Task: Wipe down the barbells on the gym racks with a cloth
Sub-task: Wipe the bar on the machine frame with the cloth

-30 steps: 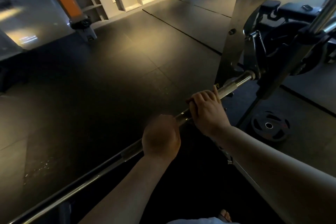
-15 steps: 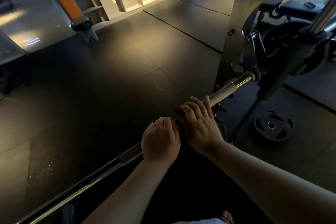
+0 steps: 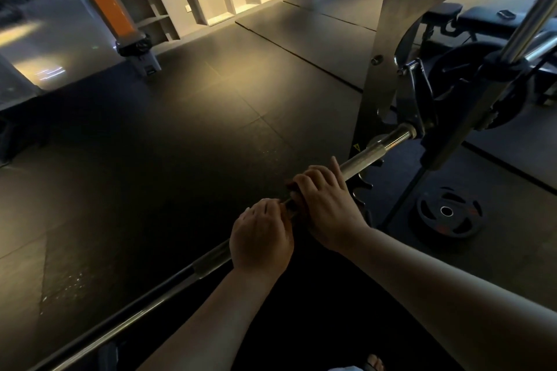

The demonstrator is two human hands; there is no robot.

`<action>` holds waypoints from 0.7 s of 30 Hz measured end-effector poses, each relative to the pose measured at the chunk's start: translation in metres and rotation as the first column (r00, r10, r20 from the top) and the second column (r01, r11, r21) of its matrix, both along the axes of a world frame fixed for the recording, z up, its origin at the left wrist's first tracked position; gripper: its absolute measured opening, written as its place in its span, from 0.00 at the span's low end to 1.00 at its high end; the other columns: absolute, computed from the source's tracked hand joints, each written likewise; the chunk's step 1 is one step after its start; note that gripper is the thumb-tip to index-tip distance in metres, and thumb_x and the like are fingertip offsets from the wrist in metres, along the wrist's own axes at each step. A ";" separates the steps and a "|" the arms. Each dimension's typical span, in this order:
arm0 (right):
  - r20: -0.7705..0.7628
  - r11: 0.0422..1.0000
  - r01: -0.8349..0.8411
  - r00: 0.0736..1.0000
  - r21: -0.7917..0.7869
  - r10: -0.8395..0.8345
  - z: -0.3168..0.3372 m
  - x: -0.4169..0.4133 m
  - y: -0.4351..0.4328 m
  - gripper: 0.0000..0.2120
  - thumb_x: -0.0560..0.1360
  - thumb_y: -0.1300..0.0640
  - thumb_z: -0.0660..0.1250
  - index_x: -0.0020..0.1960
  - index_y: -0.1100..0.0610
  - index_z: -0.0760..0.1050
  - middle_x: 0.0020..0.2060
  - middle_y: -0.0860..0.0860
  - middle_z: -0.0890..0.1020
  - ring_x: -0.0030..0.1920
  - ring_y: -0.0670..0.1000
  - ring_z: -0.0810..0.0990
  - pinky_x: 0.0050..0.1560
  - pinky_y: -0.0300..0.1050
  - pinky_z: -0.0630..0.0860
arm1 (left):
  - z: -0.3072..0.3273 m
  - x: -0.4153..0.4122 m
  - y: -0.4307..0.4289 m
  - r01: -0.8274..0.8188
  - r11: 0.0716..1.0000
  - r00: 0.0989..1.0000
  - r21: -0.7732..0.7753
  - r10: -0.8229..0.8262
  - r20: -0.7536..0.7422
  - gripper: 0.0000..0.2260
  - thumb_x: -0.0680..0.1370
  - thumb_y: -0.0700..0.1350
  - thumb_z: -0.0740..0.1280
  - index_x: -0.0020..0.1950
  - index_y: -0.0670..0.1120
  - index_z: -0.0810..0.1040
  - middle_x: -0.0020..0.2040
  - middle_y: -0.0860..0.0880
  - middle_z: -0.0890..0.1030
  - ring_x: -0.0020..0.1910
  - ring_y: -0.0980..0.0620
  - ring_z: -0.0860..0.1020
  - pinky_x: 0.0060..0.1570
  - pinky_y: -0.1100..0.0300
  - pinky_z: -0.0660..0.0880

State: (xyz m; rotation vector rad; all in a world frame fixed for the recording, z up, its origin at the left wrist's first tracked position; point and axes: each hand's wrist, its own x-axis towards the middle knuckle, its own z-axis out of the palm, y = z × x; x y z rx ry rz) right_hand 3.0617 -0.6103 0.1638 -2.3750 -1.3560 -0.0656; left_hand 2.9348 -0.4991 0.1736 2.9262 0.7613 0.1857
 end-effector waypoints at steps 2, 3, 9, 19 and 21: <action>0.019 0.996 -0.080 0.997 0.029 0.079 -0.001 0.006 -0.009 0.21 0.84 0.42 0.51 0.69 0.50 0.73 0.64 0.50 0.78 0.73 0.54 0.70 0.82 0.59 0.42 | 0.002 0.000 0.000 0.007 1.000 1.000 -0.019 -0.007 0.010 0.16 0.82 0.55 0.52 0.60 0.52 0.75 0.58 0.53 0.81 0.55 0.55 0.80 0.60 0.55 0.75; 0.049 0.995 -0.104 0.993 0.002 0.103 0.001 0.013 -0.011 0.21 0.84 0.42 0.51 0.68 0.50 0.74 0.63 0.49 0.79 0.71 0.54 0.73 0.82 0.58 0.44 | 0.003 -0.001 -0.001 0.005 1.000 1.000 -0.017 -0.005 0.014 0.16 0.82 0.55 0.51 0.60 0.52 0.75 0.57 0.53 0.81 0.55 0.55 0.80 0.60 0.55 0.75; 0.066 0.991 0.133 0.989 -0.004 -0.133 0.017 0.034 -0.007 0.21 0.83 0.44 0.49 0.58 0.50 0.78 0.56 0.49 0.84 0.64 0.53 0.80 0.81 0.60 0.46 | 0.005 -0.001 -0.004 0.000 1.000 1.000 0.008 0.000 0.023 0.15 0.83 0.54 0.51 0.59 0.52 0.75 0.55 0.53 0.81 0.54 0.56 0.80 0.59 0.57 0.75; -0.067 0.995 -0.069 0.995 0.071 0.073 0.012 0.020 -0.012 0.20 0.82 0.52 0.64 0.73 0.52 0.72 0.73 0.50 0.73 0.76 0.55 0.66 0.76 0.48 0.51 | 0.004 0.000 -0.003 -0.002 1.000 1.000 0.004 0.002 0.020 0.14 0.83 0.54 0.53 0.60 0.51 0.75 0.58 0.52 0.81 0.57 0.54 0.80 0.62 0.54 0.75; -0.091 0.993 0.015 0.996 0.117 -0.005 0.012 0.011 -0.011 0.19 0.82 0.55 0.64 0.73 0.53 0.72 0.72 0.52 0.73 0.77 0.56 0.65 0.77 0.49 0.48 | 0.005 0.000 -0.003 -0.009 1.000 1.000 0.013 0.009 0.015 0.16 0.83 0.54 0.51 0.60 0.52 0.75 0.58 0.52 0.81 0.57 0.53 0.80 0.62 0.54 0.75</action>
